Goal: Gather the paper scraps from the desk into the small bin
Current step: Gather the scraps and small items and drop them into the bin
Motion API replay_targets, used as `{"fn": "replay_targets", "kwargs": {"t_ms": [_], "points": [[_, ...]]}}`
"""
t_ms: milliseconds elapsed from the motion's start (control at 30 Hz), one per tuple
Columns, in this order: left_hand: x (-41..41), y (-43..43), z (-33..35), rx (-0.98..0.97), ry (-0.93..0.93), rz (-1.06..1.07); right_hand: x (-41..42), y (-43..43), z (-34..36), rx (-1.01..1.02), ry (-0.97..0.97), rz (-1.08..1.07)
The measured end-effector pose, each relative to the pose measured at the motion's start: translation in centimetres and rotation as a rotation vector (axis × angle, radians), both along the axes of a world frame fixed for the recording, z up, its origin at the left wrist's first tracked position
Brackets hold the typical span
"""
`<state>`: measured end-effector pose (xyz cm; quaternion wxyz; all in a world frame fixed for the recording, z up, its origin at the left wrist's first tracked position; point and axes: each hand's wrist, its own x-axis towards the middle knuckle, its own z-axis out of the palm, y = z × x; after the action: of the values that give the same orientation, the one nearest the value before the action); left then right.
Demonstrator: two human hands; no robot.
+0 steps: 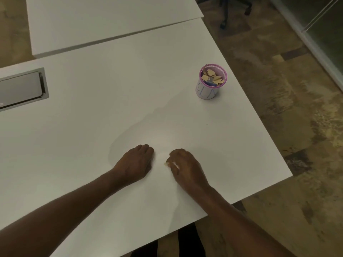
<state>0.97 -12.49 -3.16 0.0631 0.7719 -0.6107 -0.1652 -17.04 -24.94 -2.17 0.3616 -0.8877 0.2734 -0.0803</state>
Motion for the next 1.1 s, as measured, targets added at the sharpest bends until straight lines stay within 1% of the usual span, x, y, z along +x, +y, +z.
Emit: {"fn": "replay_targets", "kwargs": {"t_ms": [67,133,200,267,367,500,700,967,1100], "points": [[-0.9,1.2,0.1,-0.040,0.066,0.166,-0.1,1.3,-0.4,-0.048,0.039,0.131],[-2.2,2.4,0.1,-0.058,0.126,0.307,-0.2,2.0,-0.7,-0.117,0.100,0.193],[-3.4,3.6,0.2,-0.041,0.171,0.388,0.1,2.0,-0.7,-0.181,0.131,0.224],[-4.5,4.6,0.3,-0.022,0.201,0.426,0.3,2.0,-0.4,-0.248,0.147,0.262],[-5.2,5.3,0.2,-0.011,0.180,0.431,0.8,2.2,0.4,-0.337,0.199,0.324],[-5.4,5.5,0.1,-0.028,0.139,0.393,1.4,2.0,1.0,-0.375,0.250,0.354],[-5.3,5.8,-0.1,-0.034,0.078,0.312,2.5,2.3,1.4,-0.372,0.385,0.380],[-5.2,6.0,-0.4,-0.067,0.083,0.295,3.4,2.4,0.7,-0.367,0.471,0.438],[-5.2,6.0,-0.8,-0.072,0.077,0.291,3.3,2.0,0.2,-0.366,0.463,0.448]]}}
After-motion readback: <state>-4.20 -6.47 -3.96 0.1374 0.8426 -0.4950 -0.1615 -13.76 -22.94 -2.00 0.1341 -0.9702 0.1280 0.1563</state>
